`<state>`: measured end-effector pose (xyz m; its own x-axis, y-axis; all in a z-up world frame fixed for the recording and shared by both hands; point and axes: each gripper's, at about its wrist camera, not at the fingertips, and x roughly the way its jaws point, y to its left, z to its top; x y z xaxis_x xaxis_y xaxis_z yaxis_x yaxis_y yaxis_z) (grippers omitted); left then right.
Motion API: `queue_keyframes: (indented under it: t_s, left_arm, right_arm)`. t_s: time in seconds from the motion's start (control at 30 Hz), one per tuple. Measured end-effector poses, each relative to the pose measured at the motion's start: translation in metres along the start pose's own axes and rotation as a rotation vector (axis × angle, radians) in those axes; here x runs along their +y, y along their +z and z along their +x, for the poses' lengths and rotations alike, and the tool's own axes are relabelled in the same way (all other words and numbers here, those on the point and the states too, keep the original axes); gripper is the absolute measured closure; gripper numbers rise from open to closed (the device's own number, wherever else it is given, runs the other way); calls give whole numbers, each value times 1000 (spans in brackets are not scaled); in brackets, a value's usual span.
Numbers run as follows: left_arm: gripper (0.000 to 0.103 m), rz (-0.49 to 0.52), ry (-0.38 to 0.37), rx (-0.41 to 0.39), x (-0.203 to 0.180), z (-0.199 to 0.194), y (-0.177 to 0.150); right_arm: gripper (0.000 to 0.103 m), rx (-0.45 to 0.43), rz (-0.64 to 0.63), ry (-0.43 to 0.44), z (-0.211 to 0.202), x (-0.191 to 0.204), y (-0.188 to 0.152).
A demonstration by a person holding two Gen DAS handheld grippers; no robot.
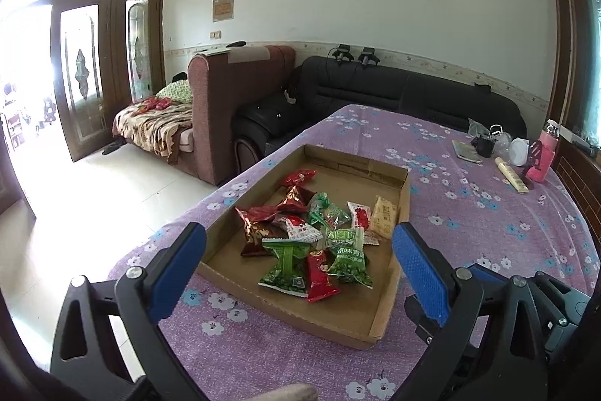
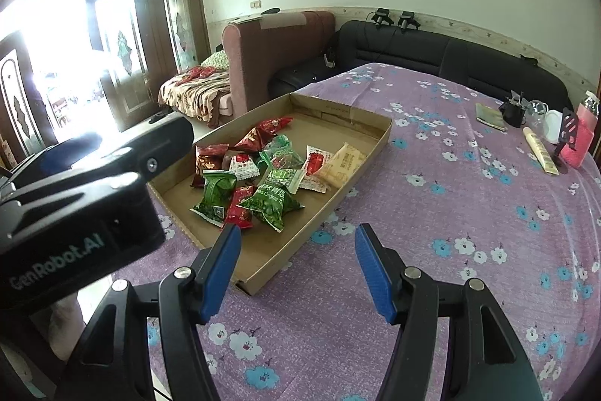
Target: Organize snacks
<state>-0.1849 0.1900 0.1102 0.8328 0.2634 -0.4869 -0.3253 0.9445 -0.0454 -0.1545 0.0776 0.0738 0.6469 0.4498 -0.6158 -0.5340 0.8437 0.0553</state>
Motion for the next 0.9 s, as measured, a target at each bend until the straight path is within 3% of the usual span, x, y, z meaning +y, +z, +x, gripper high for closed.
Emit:
queue_keyframes:
  t_s: [0.9]
  left_arm:
    - [4,-10,-2,41,9,19,-3]
  right_arm:
    - [38,36,-9,20,18,5,1]
